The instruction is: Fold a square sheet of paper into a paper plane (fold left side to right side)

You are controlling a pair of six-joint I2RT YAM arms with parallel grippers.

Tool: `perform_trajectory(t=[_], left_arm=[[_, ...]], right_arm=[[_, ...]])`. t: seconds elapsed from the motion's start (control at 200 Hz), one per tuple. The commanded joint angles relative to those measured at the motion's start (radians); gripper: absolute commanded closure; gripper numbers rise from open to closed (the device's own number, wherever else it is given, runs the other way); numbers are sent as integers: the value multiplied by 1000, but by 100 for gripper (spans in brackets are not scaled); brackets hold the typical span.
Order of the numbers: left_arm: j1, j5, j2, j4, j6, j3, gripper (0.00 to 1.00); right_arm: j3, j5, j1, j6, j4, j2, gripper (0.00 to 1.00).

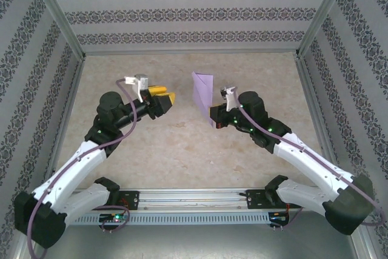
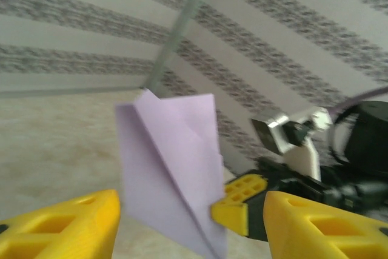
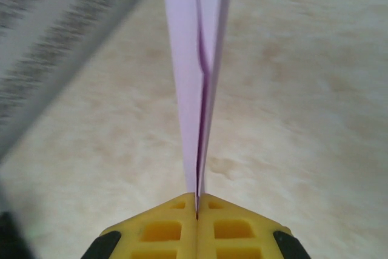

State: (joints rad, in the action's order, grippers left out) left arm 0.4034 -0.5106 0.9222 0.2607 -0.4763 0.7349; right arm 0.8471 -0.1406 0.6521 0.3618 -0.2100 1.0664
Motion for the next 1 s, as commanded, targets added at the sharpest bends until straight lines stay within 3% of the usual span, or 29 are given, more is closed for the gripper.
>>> perform_trajectory(t=[0.0,0.105,0.175,0.33,0.42,0.715,0.829,0.994], left_arm=[[-11,253,-73,-167,110,-21,36],[-11,393,-130,-225,113,-36,36],[-13,446,-160,-235,112,-52,36],[-17,514,-197,-267,109,-64,35],[-18,526,-198,-285,112,-59,35],[-20,510,-165,-294,111,-47,35],[-22,496,-140,-308,110,-34,35],[-24,453,-87,-313,93,-20,34]], right_arm=[[101,497,95,-66,-347,86,100],[179,752,197,-29,-485,218,100],[222,837,239,4,-546,312,100],[307,885,289,57,-629,504,100],[343,913,315,70,-651,612,95],[440,739,330,102,-657,880,84],[440,671,331,105,-637,882,72],[379,557,310,121,-557,767,56]])
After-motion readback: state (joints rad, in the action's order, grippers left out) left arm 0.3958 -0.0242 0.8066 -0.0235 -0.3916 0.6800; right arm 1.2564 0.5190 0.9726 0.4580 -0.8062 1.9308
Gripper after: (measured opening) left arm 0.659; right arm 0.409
